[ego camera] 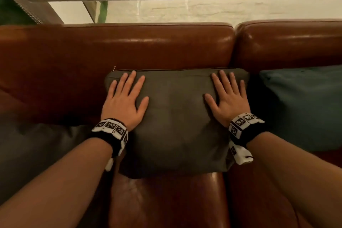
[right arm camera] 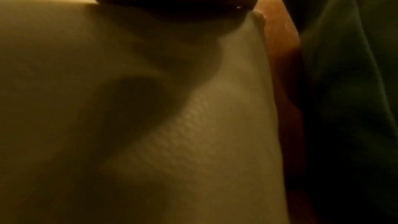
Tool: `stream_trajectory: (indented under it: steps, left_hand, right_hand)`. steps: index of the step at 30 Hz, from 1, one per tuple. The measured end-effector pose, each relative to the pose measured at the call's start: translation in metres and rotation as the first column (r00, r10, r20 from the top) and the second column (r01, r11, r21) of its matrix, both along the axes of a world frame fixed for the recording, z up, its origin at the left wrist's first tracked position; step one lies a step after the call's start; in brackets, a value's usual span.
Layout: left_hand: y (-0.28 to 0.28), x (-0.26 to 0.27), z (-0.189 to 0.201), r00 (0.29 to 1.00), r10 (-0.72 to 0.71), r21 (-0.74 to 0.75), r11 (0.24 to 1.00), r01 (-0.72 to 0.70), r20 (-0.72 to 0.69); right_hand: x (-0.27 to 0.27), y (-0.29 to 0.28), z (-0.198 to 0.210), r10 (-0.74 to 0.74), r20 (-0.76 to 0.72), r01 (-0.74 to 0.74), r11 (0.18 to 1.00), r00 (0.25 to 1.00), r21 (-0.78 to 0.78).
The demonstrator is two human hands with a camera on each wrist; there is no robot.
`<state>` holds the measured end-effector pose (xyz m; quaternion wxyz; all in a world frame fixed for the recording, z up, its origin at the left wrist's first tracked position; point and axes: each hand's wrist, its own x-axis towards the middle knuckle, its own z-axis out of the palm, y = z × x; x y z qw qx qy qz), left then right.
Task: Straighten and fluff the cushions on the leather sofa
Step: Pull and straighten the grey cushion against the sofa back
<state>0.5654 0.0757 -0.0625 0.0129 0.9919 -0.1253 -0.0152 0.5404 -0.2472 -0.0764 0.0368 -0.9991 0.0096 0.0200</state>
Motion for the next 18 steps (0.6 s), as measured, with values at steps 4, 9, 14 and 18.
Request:
stream_trajectory:
  steps: [4,9,14,18]
  left_hand:
    - [-0.040,-0.020,0.013,0.999,-0.008,-0.015,1.000,0.008,0.045]
    - [-0.037,-0.003,0.003,0.994,-0.111,-0.041,0.993,0.110,-0.015]
    - [-0.033,0.006,-0.001,0.991,-0.130,-0.010,0.992,0.129,-0.012]
    - [-0.026,0.009,-0.002,0.990,-0.139,-0.021,0.990,0.139,-0.003]
  right_hand:
    - [-0.011,0.038,0.016,0.043,0.080,-0.048,0.997,0.996,0.068]
    - [-0.002,0.064,0.009,0.279,0.062,-0.282,0.959,0.958,0.035]
    - [-0.010,0.056,0.016,0.205,0.141,-0.206,0.979,0.969,-0.011]
    - [-0.086,0.119,-0.038,0.620,0.126,-0.614,0.785,0.775,-0.088]
